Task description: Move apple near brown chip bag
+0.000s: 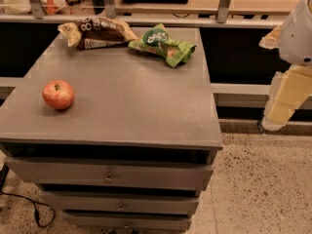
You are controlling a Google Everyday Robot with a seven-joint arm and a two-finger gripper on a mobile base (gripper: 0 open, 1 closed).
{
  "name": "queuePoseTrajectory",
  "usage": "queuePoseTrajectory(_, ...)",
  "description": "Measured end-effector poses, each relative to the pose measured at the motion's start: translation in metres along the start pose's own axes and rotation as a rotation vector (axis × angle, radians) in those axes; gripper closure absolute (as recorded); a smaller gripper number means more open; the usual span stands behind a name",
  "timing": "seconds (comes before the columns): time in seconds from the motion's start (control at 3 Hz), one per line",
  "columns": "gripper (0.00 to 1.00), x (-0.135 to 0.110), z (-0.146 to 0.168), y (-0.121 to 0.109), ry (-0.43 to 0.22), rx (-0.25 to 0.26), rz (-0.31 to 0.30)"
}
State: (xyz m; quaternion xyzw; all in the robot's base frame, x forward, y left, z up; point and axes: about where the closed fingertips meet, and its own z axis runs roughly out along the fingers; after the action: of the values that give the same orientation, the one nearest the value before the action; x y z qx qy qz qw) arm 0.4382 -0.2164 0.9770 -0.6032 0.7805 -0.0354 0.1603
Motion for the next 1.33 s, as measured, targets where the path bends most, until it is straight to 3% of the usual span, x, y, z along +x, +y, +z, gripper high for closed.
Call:
queuePoseTrajectory(0.33, 0.0, 0.0, 0.0, 0.0, 0.0, 0.0, 0.0)
queuePoseTrajectory(0.67, 0.0, -0.013, 0.0, 0.003, -0.089, -0.021, 0.024)
queuePoseTrajectory(1.0, 0.0, -0.034, 0.011, 0.011, -0.276, -0.048, 0.117)
queuePoseTrajectory(1.33, 0.0, -0.084, 0.012, 0.028, -0.47, -0.07, 0.187)
